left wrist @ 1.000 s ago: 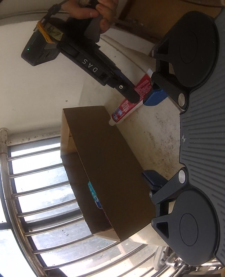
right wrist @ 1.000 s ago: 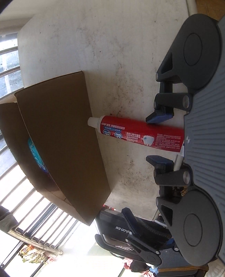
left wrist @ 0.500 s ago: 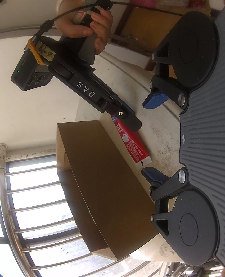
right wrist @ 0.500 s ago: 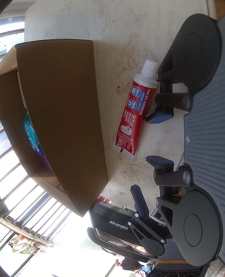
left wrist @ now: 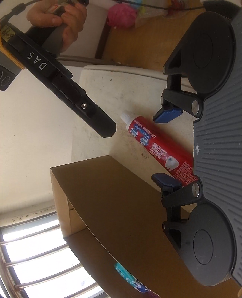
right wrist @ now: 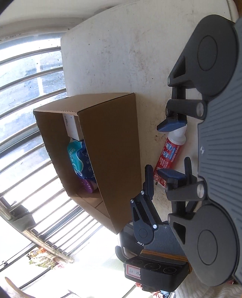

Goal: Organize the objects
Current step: 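Lower the open right tool around the red toothpaste tube, then close the right tool on the toothpaste tube and lift it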

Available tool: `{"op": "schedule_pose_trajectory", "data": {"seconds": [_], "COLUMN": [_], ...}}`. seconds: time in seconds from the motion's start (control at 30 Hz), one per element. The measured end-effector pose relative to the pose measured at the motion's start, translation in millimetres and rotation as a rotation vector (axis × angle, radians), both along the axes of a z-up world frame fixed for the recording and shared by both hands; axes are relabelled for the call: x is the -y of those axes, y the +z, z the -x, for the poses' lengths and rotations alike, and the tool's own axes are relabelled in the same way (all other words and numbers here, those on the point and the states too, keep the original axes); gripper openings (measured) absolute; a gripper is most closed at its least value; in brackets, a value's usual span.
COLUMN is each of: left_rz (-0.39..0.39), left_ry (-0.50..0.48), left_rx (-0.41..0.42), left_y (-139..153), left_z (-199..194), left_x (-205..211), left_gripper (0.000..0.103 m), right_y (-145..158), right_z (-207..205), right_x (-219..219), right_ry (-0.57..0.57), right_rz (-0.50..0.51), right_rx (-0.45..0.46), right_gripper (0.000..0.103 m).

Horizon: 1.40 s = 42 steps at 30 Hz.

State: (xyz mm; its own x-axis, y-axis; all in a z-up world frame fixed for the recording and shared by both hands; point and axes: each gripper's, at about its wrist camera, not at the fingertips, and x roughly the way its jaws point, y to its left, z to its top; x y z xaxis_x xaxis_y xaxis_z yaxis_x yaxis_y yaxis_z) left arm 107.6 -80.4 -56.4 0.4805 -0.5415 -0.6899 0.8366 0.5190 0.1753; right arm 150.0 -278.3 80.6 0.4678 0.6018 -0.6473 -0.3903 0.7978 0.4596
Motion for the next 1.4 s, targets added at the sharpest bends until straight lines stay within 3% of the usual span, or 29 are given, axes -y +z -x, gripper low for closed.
{"op": "schedule_pose_trajectory", "data": {"seconds": [0.1, 0.23, 0.33, 0.67, 0.83, 1.03, 1.27, 1.4], "left_rz": [0.006, 0.008, 0.027, 0.056, 0.024, -0.120, -0.169, -0.200], "left_ry": [-0.014, -0.013, -0.004, -0.009, 0.016, -0.015, -0.052, -0.087], "left_rx": [-0.061, -0.071, -0.095, -0.127, -0.084, 0.072, 0.165, 0.218], "left_y": [3, 3, 1, -3, -2, 0, -4, -7], "left_z": [-8, -6, -3, 31, 48, 78, 93, 97], "left_x": [4, 3, -3, -35, -36, -12, -4, 2], "left_gripper": [0.042, 0.039, 0.036, 0.030, 0.029, 0.025, 0.023, 0.022], "right_y": [-11, -23, -24, -21, -20, -20, -37, -53], "right_z": [-12, -17, -20, -1, 8, 5, -15, -27], "right_x": [-7, -13, -15, -47, -60, -56, -27, -9], "right_ry": [0.006, 0.050, 0.072, 0.130, 0.169, 0.145, 0.073, 0.070], "right_rz": [0.020, 0.032, -0.028, -0.005, 0.008, 0.013, -0.092, -0.238], "right_rx": [-0.015, -0.015, -0.041, -0.018, -0.007, -0.039, -0.180, -0.276], "right_gripper": [0.053, 0.052, 0.053, 0.053, 0.053, 0.053, 0.058, 0.060]}}
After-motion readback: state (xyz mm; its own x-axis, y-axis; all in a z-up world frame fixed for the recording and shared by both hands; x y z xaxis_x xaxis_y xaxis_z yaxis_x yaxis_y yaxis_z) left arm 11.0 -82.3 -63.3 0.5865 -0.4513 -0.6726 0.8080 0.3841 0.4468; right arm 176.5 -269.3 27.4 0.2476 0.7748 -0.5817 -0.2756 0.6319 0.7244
